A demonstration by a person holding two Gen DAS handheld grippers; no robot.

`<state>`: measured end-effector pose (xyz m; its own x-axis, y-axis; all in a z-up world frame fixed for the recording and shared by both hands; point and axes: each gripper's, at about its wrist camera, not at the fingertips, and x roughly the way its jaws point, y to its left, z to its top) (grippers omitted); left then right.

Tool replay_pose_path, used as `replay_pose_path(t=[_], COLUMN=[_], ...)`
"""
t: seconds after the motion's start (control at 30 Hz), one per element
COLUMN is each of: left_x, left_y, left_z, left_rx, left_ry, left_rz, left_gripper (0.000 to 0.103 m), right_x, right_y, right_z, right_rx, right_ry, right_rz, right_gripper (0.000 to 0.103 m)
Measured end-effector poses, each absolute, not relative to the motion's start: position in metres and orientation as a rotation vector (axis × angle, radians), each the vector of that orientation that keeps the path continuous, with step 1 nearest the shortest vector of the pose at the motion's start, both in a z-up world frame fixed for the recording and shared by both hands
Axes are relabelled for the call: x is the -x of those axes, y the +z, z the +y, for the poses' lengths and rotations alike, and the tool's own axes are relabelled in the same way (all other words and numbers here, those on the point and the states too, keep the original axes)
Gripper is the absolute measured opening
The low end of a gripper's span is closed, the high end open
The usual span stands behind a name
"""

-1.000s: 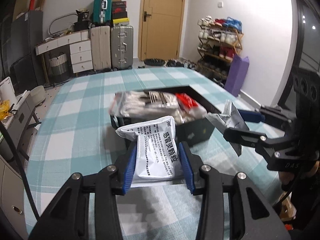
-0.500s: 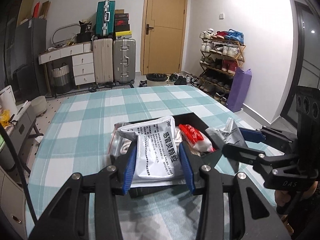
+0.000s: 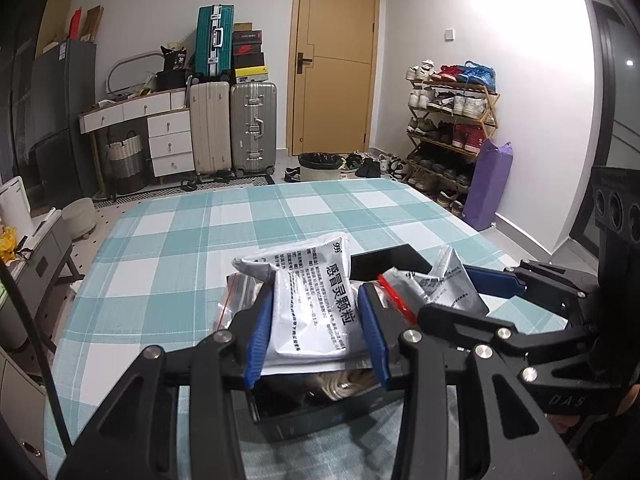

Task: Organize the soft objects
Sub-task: 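Carry both white sachets over the black box and open both grippers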

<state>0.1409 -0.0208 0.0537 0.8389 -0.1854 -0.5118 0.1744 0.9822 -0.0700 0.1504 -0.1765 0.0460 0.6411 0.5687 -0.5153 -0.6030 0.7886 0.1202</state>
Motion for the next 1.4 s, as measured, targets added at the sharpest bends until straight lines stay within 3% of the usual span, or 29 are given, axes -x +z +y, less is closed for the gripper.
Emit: replay_pose_path(t=[0.83, 0.97, 1.07, 1.1, 1.17, 1.23, 1.3, 1.4], left_x=[-0.152, -0.15, -0.148, -0.147, -0.145, -0.141, -0.137, -0.129], left_y=[0.033, 0.035, 0.037, 0.037, 0.038, 0.04, 0.04, 0.043], left_z=[-0.033, -0.033, -0.03, -0.028, -0.023, -0.019, -0.017, -0.016], left_rx=[-0.045, -0.057, -0.055, -0.048, -0.027, -0.013, -0.012, -0.024], left_ry=[-0.209, -0.201, -0.182, -0.172, -0.162, -0.16, -0.151, -0.141], left_rz=[0.552, 0.55, 0.558, 0.563, 0.571, 0.57, 0.569, 0.561], left_gripper=[0.044, 0.054, 0.073, 0.083, 0.091, 0.093, 0.102, 0.103], right_x=[-0.172, -0.168, -0.165, -0.164, -0.16, -0.16, -0.158, -0.155], right_y=[0.021, 0.021, 0.024, 0.025, 0.027, 0.028, 0.028, 0.028], right_z=[-0.161, -0.165, -0.168, -0.169, -0.173, -0.178, -0.182, -0.188], right_rx=[0.193, 0.182, 0.183, 0.185, 0.187, 0.172, 0.165, 0.146], right_ry=[0.625, 0.64, 0.643, 0.644, 0.62, 0.623, 0.613, 0.606], right_rz=[0.579, 0.571, 0.554, 0.546, 0.525, 0.53, 0.53, 0.526], right_gripper=[0.055, 0.062, 0.074, 0.082, 0.09, 0.093, 0.098, 0.101])
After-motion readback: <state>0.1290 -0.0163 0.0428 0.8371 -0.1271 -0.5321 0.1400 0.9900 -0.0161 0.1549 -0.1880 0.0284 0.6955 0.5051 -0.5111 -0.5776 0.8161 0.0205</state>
